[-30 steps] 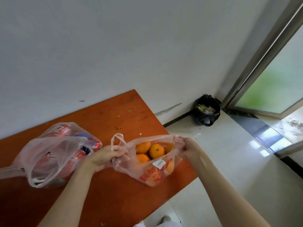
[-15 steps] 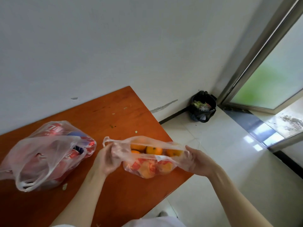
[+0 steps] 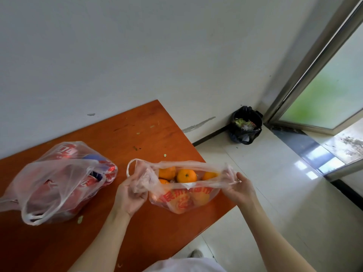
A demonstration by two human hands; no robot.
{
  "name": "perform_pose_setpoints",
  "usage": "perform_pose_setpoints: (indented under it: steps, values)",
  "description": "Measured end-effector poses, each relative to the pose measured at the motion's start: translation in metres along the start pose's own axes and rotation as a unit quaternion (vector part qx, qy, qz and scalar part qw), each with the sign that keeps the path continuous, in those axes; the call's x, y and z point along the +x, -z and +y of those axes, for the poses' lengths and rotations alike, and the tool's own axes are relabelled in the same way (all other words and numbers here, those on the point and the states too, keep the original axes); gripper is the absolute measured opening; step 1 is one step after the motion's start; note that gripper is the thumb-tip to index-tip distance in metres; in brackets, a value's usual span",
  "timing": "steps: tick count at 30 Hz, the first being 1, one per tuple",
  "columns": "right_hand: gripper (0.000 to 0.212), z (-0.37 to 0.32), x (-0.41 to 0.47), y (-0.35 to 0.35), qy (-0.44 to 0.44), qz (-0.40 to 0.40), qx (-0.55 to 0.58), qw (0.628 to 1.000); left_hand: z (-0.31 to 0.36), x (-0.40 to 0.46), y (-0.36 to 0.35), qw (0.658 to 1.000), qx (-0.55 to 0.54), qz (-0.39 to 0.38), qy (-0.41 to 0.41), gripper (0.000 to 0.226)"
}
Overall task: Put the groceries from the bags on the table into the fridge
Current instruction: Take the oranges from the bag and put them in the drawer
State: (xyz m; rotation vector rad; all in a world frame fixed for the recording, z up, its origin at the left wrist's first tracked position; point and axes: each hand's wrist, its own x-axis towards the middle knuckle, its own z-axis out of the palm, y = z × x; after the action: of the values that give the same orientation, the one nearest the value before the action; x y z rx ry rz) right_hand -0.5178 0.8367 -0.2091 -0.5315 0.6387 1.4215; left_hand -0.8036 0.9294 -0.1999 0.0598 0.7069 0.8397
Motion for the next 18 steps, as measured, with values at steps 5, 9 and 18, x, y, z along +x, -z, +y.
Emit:
perform_pose_setpoints:
  steps: [5,9,18]
  values:
    - [0.051,-0.006,-0.016,0.000,0.022,0.029,-0.200,0.979,-0.001,0.004,0.006,0.985,0.148,0.076,0.051,0.035]
    - [0.054,0.000,-0.019,-0.008,0.131,0.188,-0.455,0.861,0.011,0.007,-0.013,0.872,0.445,0.199,-0.051,0.050]
    - [0.016,0.046,-0.015,-0.032,0.479,0.011,-0.833,0.279,-0.026,-0.005,-0.065,0.303,0.836,-0.045,-0.456,0.013]
